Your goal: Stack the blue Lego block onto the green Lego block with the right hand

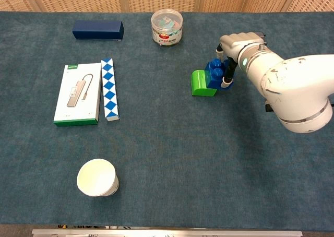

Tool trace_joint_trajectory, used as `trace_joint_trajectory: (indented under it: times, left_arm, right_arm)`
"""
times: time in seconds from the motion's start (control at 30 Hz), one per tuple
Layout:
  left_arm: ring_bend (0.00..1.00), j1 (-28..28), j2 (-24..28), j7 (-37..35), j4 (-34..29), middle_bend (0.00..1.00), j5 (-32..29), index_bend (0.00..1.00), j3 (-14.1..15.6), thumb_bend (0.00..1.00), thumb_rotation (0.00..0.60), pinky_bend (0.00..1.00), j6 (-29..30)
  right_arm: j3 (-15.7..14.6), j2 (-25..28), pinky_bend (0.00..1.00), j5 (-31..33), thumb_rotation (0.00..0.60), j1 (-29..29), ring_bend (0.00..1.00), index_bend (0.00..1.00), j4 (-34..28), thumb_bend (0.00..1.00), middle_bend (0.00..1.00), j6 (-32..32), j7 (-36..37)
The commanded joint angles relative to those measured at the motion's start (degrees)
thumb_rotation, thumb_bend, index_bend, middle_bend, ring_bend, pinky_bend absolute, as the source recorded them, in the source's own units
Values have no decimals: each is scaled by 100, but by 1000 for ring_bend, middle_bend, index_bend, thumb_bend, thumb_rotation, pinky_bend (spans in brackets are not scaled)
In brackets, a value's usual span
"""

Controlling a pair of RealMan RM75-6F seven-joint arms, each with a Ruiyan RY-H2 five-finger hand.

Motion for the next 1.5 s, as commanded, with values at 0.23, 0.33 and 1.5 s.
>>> trace_joint_trajectory:
  times: [0.23, 0.33, 1.5]
  left_arm:
    - [389, 3, 0, 11, -3, 410, 6, 317, -1, 345, 600, 501, 9]
    - [389, 3, -1, 14, -5, 410, 7, 317, -2, 345, 600, 501, 11]
    - [389, 12, 3, 98, -35, 410, 20, 318, 5, 345, 600, 501, 19]
  right_arm:
    - [13, 35, 149, -52, 600, -19, 14, 547, -73, 64, 136, 20, 5]
    - [0, 55, 149, -60, 600, -23, 14, 523, -87, 63, 136, -4, -12]
    - [-1050, 1398, 123, -2593, 600, -923, 0, 119, -1991, 6, 135, 587, 839]
